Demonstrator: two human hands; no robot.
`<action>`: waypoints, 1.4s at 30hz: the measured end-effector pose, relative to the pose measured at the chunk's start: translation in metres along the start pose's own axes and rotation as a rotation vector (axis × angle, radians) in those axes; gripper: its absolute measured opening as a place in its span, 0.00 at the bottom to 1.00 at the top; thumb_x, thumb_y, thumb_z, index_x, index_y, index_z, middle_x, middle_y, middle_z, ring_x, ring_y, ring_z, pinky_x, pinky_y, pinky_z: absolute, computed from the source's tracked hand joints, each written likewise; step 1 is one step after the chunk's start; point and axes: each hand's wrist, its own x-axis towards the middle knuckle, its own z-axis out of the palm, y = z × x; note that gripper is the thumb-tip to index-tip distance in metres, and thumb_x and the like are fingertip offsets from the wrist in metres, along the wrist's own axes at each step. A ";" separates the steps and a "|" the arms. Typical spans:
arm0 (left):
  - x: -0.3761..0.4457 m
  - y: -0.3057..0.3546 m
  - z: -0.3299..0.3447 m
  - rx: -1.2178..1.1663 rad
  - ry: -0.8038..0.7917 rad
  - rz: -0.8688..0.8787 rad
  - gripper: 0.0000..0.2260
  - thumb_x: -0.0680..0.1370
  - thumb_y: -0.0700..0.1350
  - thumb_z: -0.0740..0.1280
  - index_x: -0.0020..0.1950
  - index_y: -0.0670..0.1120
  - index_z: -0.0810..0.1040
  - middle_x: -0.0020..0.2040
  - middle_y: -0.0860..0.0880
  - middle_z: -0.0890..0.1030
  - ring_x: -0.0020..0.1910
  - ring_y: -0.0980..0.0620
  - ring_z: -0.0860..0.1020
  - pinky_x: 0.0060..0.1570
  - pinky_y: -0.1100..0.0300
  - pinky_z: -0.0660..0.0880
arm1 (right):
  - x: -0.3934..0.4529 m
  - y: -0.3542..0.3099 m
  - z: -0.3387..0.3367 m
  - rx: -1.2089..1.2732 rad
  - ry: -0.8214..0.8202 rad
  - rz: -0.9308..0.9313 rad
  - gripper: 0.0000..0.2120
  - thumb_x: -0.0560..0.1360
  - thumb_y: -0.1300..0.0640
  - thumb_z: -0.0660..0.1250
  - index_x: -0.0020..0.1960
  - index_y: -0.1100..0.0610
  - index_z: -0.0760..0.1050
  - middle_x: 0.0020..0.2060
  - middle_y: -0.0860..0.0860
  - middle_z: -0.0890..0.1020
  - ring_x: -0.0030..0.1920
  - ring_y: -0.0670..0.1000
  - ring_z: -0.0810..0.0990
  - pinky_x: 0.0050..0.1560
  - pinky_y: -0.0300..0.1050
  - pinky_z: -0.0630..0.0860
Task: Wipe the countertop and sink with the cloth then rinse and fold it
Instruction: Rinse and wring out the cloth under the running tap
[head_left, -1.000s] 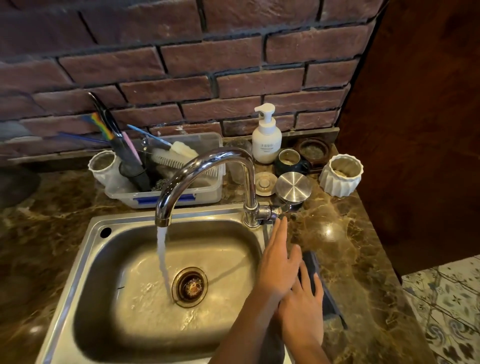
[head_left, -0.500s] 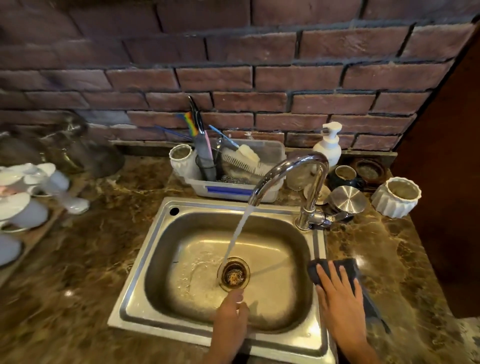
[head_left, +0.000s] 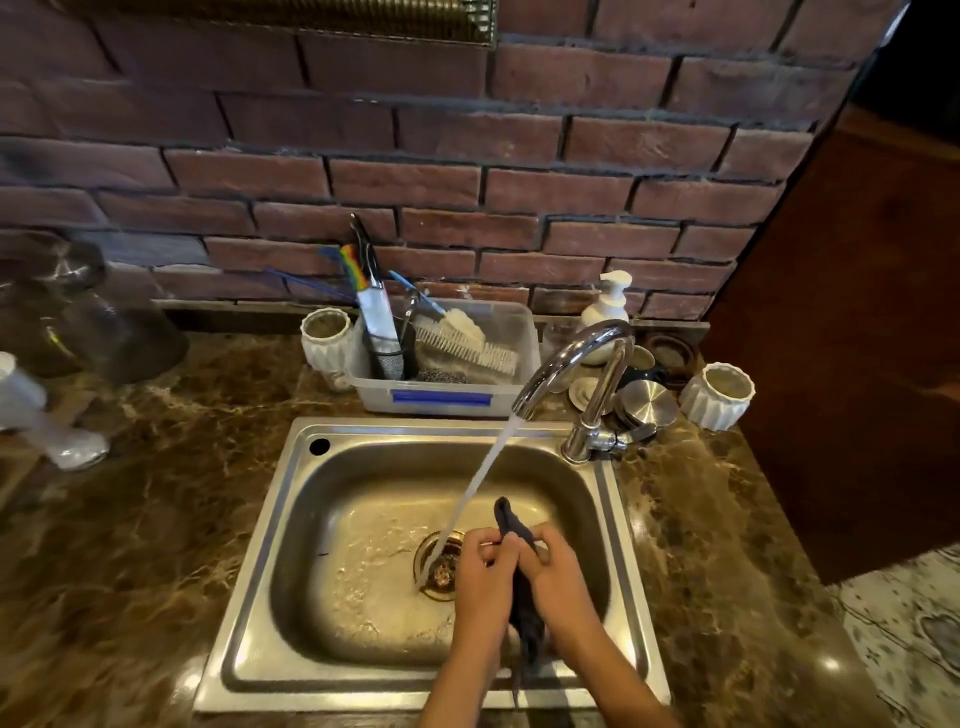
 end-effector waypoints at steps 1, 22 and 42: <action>0.003 0.002 -0.005 -0.024 0.017 -0.007 0.04 0.80 0.43 0.69 0.52 0.44 0.76 0.45 0.41 0.83 0.41 0.48 0.82 0.34 0.62 0.75 | 0.001 -0.005 0.005 -0.025 -0.007 -0.017 0.05 0.81 0.56 0.65 0.48 0.57 0.76 0.41 0.59 0.84 0.45 0.62 0.84 0.49 0.65 0.81; 0.044 0.027 -0.050 -0.246 0.072 -0.177 0.05 0.80 0.34 0.65 0.48 0.40 0.80 0.45 0.37 0.81 0.43 0.41 0.79 0.45 0.48 0.78 | 0.045 -0.041 0.025 -0.129 0.086 0.147 0.07 0.81 0.61 0.64 0.46 0.58 0.79 0.44 0.59 0.83 0.46 0.56 0.81 0.49 0.55 0.80; 0.030 0.009 -0.047 0.124 0.035 0.003 0.10 0.80 0.42 0.63 0.42 0.41 0.78 0.42 0.40 0.83 0.46 0.41 0.83 0.48 0.44 0.83 | 0.060 -0.052 0.036 0.538 -0.040 0.451 0.17 0.77 0.77 0.55 0.60 0.66 0.74 0.52 0.67 0.79 0.49 0.64 0.81 0.49 0.57 0.81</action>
